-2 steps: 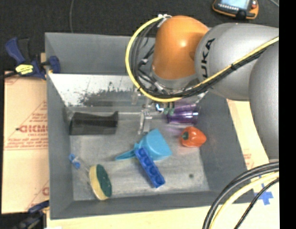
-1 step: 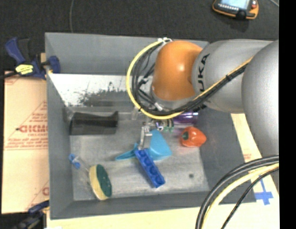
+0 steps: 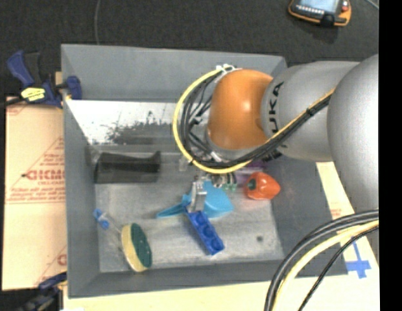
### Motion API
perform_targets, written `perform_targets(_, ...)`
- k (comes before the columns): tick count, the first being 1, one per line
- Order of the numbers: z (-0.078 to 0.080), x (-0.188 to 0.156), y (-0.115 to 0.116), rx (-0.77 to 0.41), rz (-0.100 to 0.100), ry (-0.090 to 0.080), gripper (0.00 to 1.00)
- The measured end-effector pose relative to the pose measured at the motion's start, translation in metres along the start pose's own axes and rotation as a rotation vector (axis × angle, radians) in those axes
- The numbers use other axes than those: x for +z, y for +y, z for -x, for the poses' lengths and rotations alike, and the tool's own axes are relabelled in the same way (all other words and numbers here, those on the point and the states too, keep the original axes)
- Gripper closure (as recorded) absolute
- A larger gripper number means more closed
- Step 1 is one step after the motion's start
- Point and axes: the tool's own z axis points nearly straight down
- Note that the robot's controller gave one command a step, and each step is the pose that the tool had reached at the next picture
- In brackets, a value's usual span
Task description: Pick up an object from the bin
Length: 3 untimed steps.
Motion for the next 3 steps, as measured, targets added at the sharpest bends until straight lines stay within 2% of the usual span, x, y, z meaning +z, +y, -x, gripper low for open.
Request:
perform_targets(1,0.009,0.046,-0.033,-0.188,0.003,-0.01,1.0)
perform_targets(2,0.009,0.047,-0.033,-0.186,0.004,-0.01,1.0)
perform_targets(3,0.007,0.009,-0.052,-0.152,0.004,-0.015,1.0)
